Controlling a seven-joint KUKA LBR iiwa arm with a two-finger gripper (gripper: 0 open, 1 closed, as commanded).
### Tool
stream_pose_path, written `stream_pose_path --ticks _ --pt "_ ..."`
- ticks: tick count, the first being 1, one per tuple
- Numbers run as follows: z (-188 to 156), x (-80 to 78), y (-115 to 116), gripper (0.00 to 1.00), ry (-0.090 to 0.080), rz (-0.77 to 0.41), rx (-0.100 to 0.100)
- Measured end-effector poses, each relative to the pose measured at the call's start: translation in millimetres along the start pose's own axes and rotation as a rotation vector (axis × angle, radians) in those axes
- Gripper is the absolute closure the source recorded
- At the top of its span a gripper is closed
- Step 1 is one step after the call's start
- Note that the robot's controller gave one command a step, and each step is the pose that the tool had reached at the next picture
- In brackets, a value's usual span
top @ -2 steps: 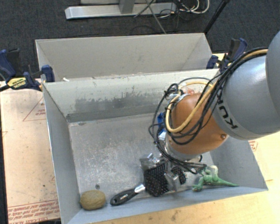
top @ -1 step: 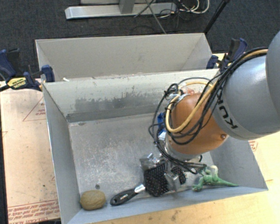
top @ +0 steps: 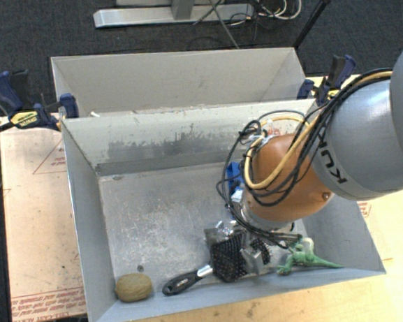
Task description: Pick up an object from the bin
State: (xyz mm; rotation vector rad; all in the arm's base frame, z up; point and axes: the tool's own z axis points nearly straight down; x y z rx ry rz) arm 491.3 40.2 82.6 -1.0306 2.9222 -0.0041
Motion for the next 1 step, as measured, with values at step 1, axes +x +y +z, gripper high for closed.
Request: stream_pose_path --ticks 1 --pt "2.1 -2.6 1.6 1.0 0.006 -0.039 0.004"
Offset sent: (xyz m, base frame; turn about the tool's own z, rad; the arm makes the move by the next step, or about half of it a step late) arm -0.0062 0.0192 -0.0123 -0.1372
